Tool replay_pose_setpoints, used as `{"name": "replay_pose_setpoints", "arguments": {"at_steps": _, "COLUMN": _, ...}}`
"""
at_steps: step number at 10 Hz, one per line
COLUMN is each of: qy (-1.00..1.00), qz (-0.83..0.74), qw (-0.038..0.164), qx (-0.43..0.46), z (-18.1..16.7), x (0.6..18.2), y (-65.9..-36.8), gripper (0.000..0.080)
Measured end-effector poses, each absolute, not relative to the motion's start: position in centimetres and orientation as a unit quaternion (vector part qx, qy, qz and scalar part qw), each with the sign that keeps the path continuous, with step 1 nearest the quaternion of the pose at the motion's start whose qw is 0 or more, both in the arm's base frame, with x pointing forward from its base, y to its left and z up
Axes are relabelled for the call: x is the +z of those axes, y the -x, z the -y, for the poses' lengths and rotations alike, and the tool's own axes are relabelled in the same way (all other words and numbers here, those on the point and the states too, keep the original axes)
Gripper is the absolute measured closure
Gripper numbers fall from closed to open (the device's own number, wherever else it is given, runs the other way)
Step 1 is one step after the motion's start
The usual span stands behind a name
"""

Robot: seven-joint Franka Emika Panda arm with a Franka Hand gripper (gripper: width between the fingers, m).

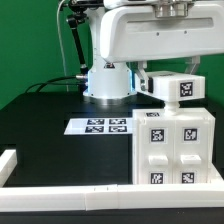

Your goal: Assemble cabinet

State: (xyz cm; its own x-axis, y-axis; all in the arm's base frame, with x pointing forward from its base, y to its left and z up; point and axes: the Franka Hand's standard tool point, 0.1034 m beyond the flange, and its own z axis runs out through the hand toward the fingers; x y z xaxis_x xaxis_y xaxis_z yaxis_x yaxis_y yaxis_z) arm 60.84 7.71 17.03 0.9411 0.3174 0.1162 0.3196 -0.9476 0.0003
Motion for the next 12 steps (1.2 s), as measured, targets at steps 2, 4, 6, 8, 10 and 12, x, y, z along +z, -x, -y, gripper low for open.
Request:
{"name": "replay_pose_setpoints", "arguments": {"at_steps": 2, "qy": 0.985, "qz": 0.164, "qw": 0.01, "qx": -0.058, "z": -8.1, "x": 16.7, "y": -60.9, "gripper": 0.0258}}
{"name": "replay_pose_setpoints", "arguments": {"at_steps": 4, "qy": 0.984, "qz": 0.166, "qw": 0.01, "qx": -0.062, "z": -8.2, "x": 16.7, "y": -61.2, "gripper": 0.0257}}
{"name": "replay_pose_setpoints", "arguments": {"at_steps": 6, "qy": 0.983, "qz": 0.172, "qw": 0.011, "qx": -0.059, "z": -8.3, "x": 15.9, "y": -61.4, "gripper": 0.0256}}
{"name": "replay_pose_setpoints", "arguments": {"at_steps": 8, "qy": 0.982, "qz": 0.175, "qw": 0.011, "qx": -0.068, "z": -8.4, "x": 15.6, "y": -61.6, "gripper": 0.0256}}
{"name": "replay_pose_setpoints", "arguments": {"at_steps": 10, "qy": 0.981, "qz": 0.176, "qw": 0.01, "qx": -0.076, "z": -8.5, "x": 15.6, "y": -61.8, "gripper": 0.0256}}
{"name": "replay_pose_setpoints", "arguments": {"at_steps": 12, "qy": 0.981, "qz": 0.175, "qw": 0.01, "qx": -0.083, "z": -8.5, "x": 15.7, "y": -61.8, "gripper": 0.0256}}
